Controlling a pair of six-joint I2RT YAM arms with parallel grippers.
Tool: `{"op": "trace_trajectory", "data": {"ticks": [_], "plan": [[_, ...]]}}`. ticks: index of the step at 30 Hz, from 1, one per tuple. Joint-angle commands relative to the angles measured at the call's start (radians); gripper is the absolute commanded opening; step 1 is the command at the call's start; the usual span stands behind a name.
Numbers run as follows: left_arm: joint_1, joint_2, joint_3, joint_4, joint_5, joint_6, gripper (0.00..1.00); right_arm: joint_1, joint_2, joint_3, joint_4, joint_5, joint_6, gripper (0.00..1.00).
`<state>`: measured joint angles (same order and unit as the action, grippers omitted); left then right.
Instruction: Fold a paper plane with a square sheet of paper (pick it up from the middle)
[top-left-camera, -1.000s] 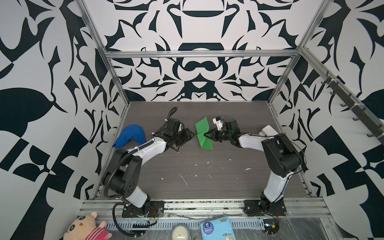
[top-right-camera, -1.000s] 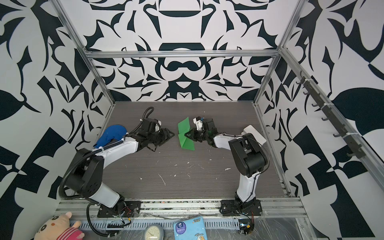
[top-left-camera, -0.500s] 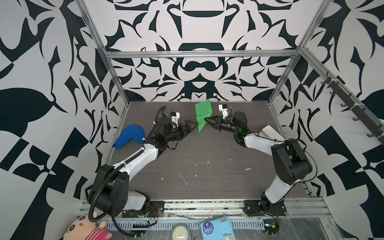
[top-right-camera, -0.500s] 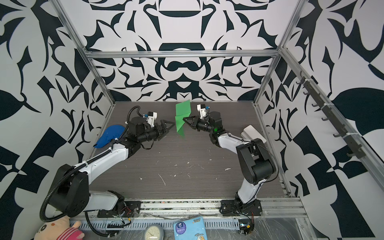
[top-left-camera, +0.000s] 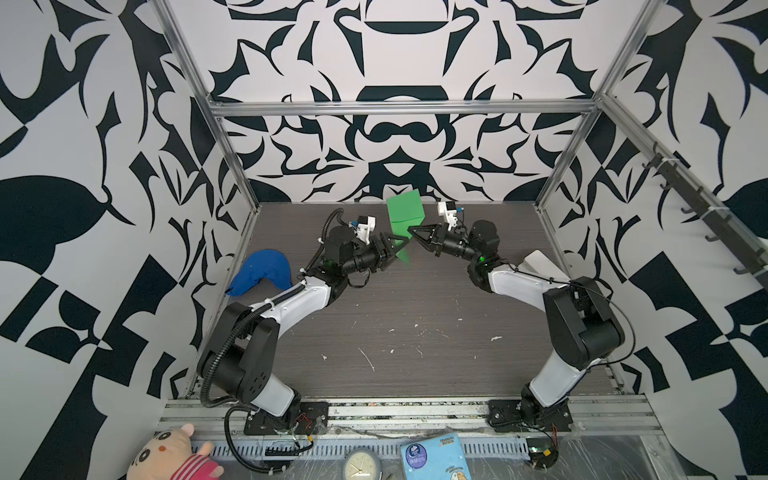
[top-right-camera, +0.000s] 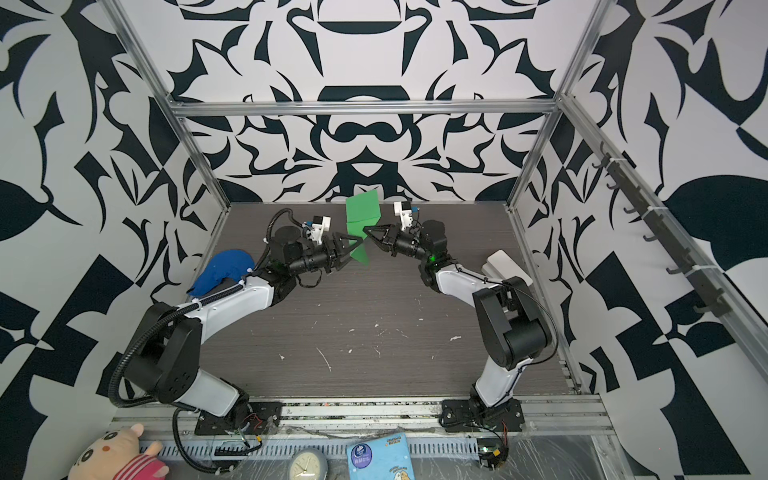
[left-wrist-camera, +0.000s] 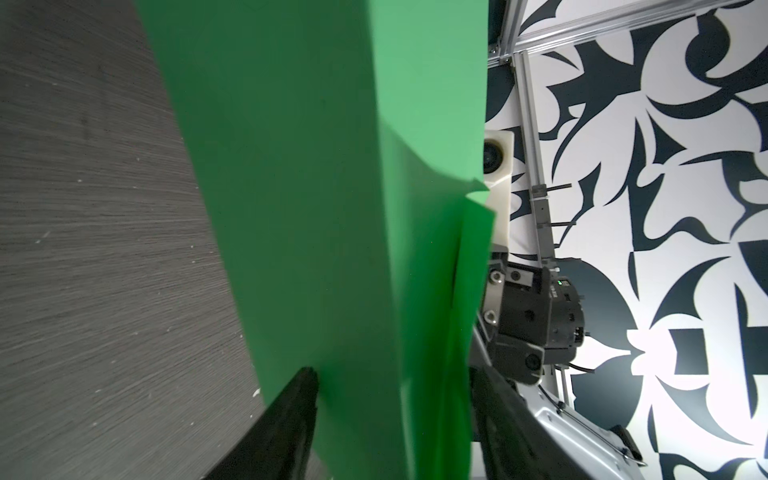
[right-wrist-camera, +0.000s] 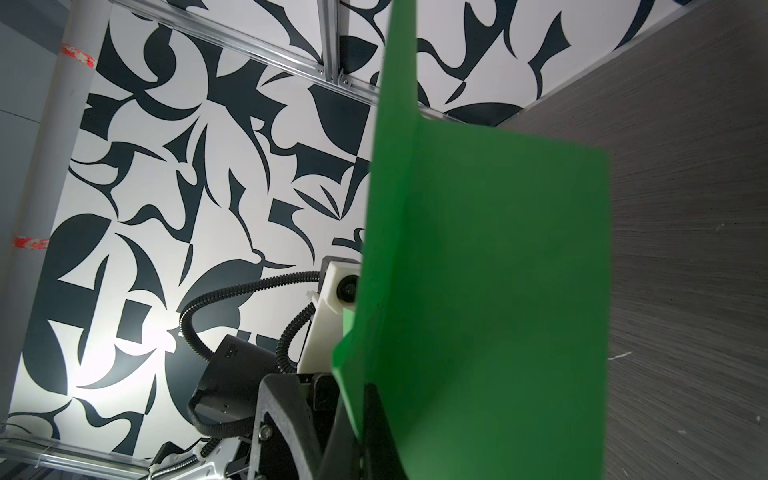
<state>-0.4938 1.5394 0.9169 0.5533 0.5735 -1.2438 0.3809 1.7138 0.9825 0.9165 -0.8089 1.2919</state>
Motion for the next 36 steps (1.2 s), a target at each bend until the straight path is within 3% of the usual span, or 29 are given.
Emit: {"op": "trace_trajectory", "data": {"ticks": [1,5,16,27,36], "plan": [[0.001,-0.008,0.031,0.018,0.004,-0.01,0.53,0.0,-0.019,0.025,0.064,-0.015,0.014,0.0],[0.001,-0.013,0.03,0.014,0.008,-0.002,0.4,0.0,-0.017,0.026,0.051,-0.013,0.008,0.0],[0.001,-0.032,0.023,0.014,0.022,0.017,0.22,-0.002,-0.023,0.031,-0.014,0.0,-0.028,0.0],[0.009,-0.051,0.01,0.03,0.005,0.008,0.23,-0.002,-0.02,0.021,-0.015,-0.005,-0.03,0.0],[0.011,-0.038,0.014,0.03,0.003,-0.005,0.11,-0.004,-0.015,0.016,-0.002,-0.019,-0.033,0.0]]}}
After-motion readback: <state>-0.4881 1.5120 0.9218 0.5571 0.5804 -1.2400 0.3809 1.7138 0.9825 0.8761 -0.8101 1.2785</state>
